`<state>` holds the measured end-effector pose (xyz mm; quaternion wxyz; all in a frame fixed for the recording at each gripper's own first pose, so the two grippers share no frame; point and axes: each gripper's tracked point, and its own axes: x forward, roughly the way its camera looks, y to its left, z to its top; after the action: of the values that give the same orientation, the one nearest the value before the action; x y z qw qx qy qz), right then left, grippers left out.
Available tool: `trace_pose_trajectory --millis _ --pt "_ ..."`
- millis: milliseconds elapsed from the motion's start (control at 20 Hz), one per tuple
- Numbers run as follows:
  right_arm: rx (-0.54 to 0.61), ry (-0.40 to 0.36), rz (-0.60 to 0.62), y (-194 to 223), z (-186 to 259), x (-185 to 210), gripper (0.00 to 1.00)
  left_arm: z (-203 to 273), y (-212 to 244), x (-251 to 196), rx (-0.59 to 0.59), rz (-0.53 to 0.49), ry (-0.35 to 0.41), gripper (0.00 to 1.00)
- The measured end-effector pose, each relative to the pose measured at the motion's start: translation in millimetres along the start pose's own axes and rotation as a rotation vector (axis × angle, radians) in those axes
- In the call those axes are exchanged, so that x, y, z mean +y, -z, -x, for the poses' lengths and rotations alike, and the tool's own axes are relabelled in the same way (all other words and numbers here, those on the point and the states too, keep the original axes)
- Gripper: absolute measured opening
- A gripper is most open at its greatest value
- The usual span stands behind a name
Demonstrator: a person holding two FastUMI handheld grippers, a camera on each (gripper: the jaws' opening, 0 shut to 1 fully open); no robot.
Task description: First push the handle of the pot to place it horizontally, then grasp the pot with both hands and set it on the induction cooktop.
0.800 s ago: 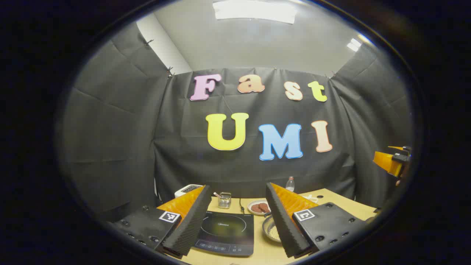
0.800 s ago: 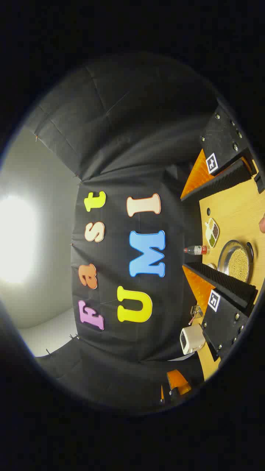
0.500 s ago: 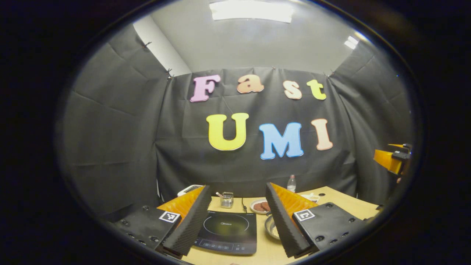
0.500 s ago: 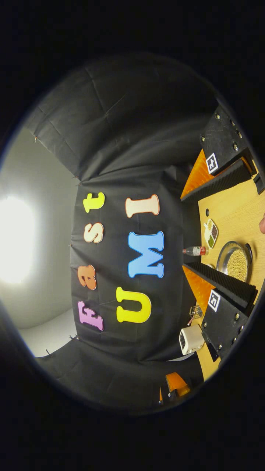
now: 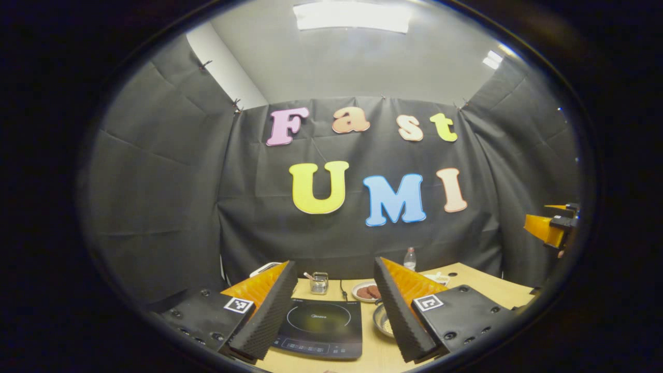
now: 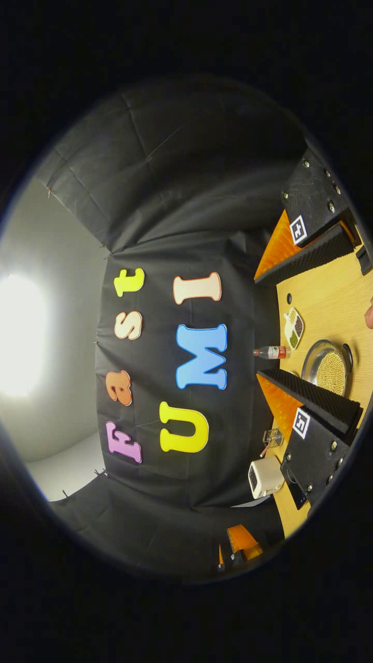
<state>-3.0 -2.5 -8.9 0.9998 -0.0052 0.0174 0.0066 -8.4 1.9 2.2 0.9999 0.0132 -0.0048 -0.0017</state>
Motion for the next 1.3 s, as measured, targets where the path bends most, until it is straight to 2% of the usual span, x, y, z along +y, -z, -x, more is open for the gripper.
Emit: trace_pose_trajectory --millis 350,600,650,700,800,850,900,950,1050,1100,1150,1200,1250,1300 --pt "0.03 -0.012 -0.005 7 -5 4 0.98 -6 0 4 0.001 -0.005 0.001 0.99" --pt "0.043 -0.01 -0.009 9 -8 5 0.98 -9 -1 8 -0.003 -0.005 -0.002 0.94" --pt "0.045 -0.008 -0.006 8 -9 8 0.95 -10 0 10 -0.004 -0.005 -0.003 0.94" --pt "0.045 -0.011 -0.006 9 -8 9 0.86 -10 0 11 -0.005 -0.005 -0.003 0.94" --pt "0.05 -0.019 -0.004 10 -10 14 0.79 -11 0 15 -0.004 -0.005 -0.005 0.99" --pt "0.051 -0.019 0.0 11 -8 15 0.79 -11 2 16 -0.003 -0.004 -0.005 0.99" --pt "0.044 -0.01 0.005 9 -9 14 0.67 -12 4 18 -0.002 -0.003 -0.008 0.97" --pt "0.045 -0.016 0.005 10 -8 17 0.6 -11 4 21 -0.002 -0.003 -0.008 0.96" --pt "0.045 -0.017 0.012 11 -9 20 0.6 -11 6 25 0.0 -0.001 -0.009 0.94" --pt "0.051 -0.035 0.009 11 -11 28 0.49 -12 5 28 -0.001 -0.001 -0.011 0.99" --pt "0.056 -0.035 0.01 12 -7 30 0.49 -13 5 32 -0.003 -0.001 -0.012 0.99" --pt "0.046 -0.001 0.016 9 -14 26 0.34 -13 4 34 -0.006 -0.002 -0.012 0.99" --pt "0.043 -0.01 0.008 4 -8 31 0.19 -13 3 38 -0.01 -0.005 -0.013 0.99" --pt "0.053 -0.039 -0.004 7 -10 38 0.11 -14 2 42 -0.013 -0.009 -0.016 0.99"
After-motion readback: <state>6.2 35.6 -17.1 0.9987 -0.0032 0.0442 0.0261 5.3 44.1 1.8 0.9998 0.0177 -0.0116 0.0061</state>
